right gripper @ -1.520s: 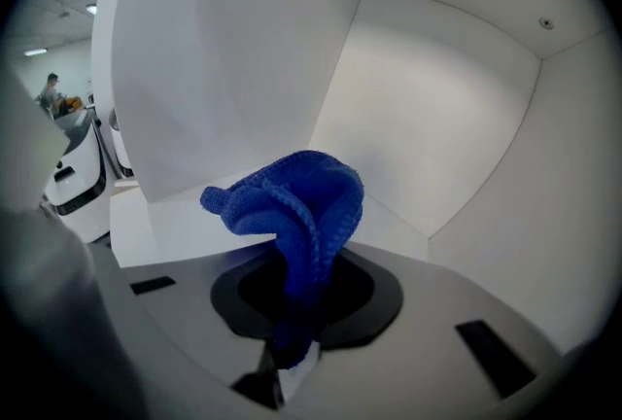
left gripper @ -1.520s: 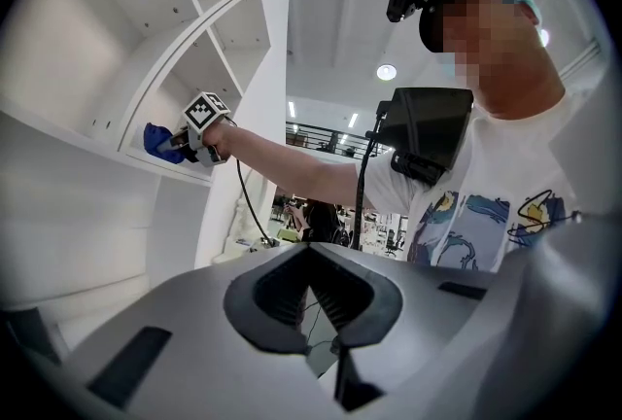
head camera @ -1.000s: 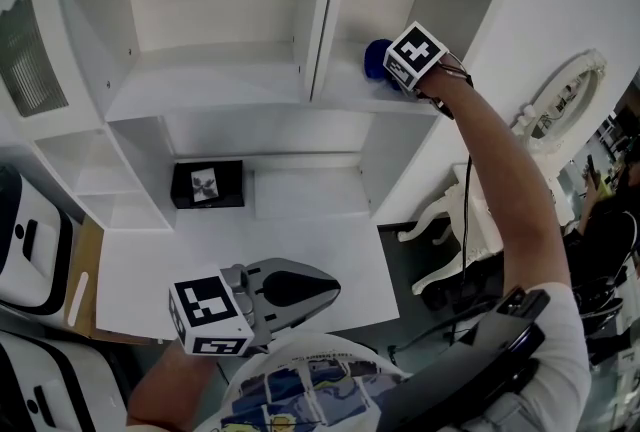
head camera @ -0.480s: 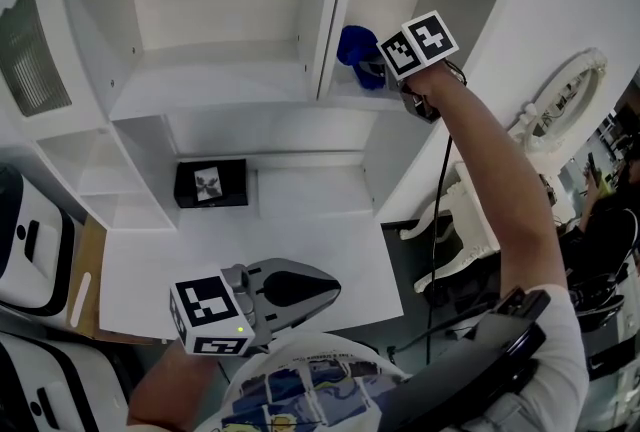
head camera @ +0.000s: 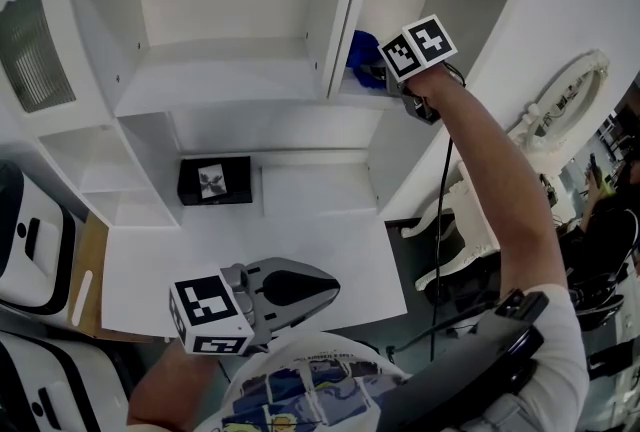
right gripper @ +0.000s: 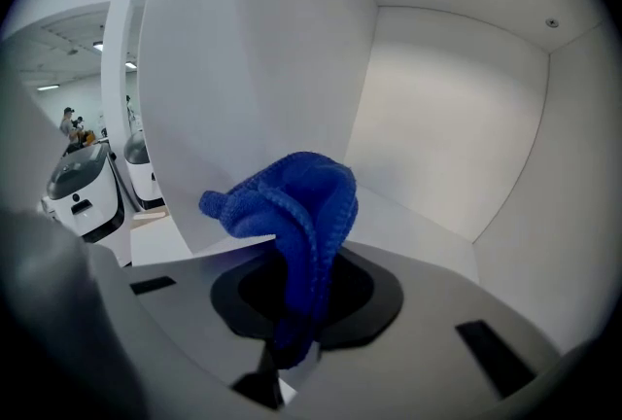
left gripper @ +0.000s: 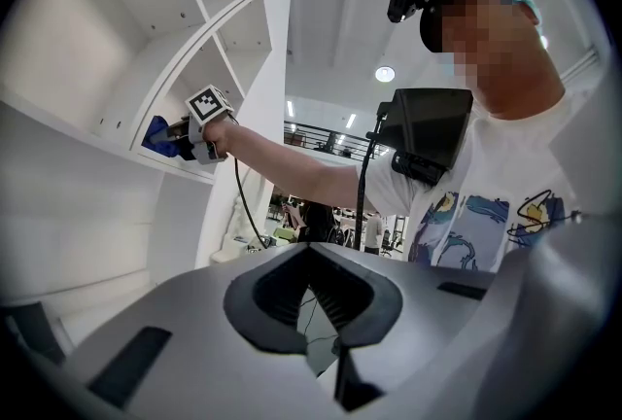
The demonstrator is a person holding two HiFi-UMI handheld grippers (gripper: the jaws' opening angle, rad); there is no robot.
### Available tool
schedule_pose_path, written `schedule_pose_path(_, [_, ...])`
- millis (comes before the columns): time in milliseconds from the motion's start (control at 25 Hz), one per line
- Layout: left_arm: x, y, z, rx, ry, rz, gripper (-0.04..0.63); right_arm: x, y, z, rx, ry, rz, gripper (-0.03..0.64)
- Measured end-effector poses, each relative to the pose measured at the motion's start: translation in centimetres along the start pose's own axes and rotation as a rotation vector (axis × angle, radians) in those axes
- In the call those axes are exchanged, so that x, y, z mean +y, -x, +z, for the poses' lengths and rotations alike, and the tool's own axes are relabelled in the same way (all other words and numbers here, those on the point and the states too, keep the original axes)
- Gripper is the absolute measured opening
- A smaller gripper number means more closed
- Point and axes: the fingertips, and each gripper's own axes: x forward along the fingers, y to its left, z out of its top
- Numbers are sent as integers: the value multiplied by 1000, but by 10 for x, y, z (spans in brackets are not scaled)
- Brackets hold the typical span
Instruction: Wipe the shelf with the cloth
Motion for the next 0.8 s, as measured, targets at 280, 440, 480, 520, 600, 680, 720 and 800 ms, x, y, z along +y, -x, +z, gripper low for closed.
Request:
schedule_pose_path(280, [2, 6, 0, 1, 1, -20, 11, -34, 11, -18, 64, 44, -127, 64])
schedule_pose_path(440, [2, 7, -1, 3, 1, -35, 12, -45, 18, -24, 84, 68, -191, 64])
schedule_pose_path(480, [2, 8, -1, 3, 2, -39, 11, -45, 18, -23, 80, 72, -197, 64])
schedule_pose_path(520, [2, 8, -1, 4, 3, -42, 12, -42, 19, -21, 71, 72, -197, 64])
schedule_pose_path(600, [3, 9, -1, 5, 3, -48, 12, -31, 20, -13, 39, 65, -175, 64])
schedule_pose_path(680, [3, 11, -1, 4, 4, -51, 12, -14, 20, -3, 1, 44, -125, 64])
schedule_pose_path(720, [4, 11, -2, 2, 6, -51, 12, -4, 19, 2, -17, 28, -92, 64])
schedule_pose_path(800, [3, 13, -2, 0, 6, -54, 12, 16, 16, 10, -46, -17, -15, 64])
